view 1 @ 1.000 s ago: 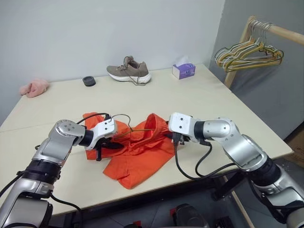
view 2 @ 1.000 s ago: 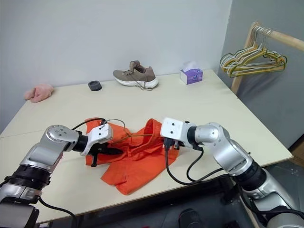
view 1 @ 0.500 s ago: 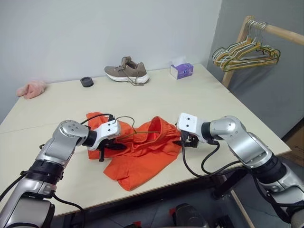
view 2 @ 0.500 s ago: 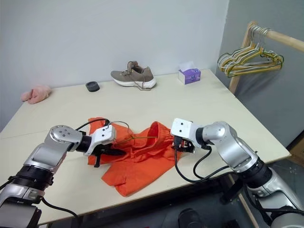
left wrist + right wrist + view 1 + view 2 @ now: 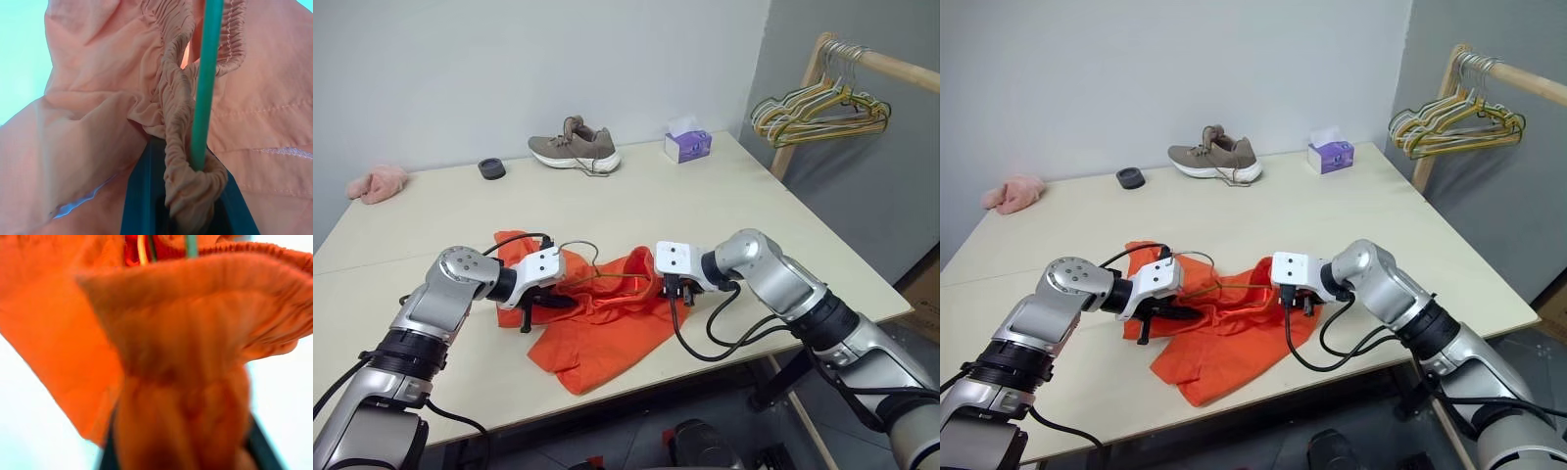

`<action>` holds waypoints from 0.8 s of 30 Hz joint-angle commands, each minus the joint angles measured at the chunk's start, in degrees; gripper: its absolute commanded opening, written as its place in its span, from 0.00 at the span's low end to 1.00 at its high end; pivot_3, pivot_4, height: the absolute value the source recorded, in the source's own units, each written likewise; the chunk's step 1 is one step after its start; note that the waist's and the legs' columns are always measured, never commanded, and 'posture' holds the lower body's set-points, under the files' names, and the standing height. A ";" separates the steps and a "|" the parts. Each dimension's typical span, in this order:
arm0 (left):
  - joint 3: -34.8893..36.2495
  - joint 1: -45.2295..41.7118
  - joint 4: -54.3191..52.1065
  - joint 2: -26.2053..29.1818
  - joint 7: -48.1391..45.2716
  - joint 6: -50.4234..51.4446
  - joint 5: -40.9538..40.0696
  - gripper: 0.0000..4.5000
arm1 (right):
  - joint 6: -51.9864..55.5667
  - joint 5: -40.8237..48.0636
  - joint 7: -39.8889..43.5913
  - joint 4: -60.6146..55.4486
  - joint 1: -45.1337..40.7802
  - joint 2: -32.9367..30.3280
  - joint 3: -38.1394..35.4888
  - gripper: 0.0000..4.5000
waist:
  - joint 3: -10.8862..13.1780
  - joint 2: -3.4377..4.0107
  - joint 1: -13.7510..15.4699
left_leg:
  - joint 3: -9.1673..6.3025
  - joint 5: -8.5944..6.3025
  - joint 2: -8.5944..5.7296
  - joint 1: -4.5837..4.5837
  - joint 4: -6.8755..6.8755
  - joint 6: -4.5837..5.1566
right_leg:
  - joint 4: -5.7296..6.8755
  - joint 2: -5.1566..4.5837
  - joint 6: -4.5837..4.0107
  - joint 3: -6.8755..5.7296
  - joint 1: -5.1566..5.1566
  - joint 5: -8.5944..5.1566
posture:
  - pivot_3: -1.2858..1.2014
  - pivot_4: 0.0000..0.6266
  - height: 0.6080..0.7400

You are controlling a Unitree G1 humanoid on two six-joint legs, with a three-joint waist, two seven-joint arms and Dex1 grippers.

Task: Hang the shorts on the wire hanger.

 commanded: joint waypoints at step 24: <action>21.45 -0.04 3.75 -0.40 9.42 7.56 -14.41 0.63 | 16.87 9.88 -6.06 -11.47 13.00 -2.17 -17.90 0.00 | -0.09 -0.13 -0.72 | -0.21 0.00 0.00 0.00 0.06 0.00 | 0.10 -0.02 0.00 -0.09 0.04 0.00 | 0.38 0.00 1.00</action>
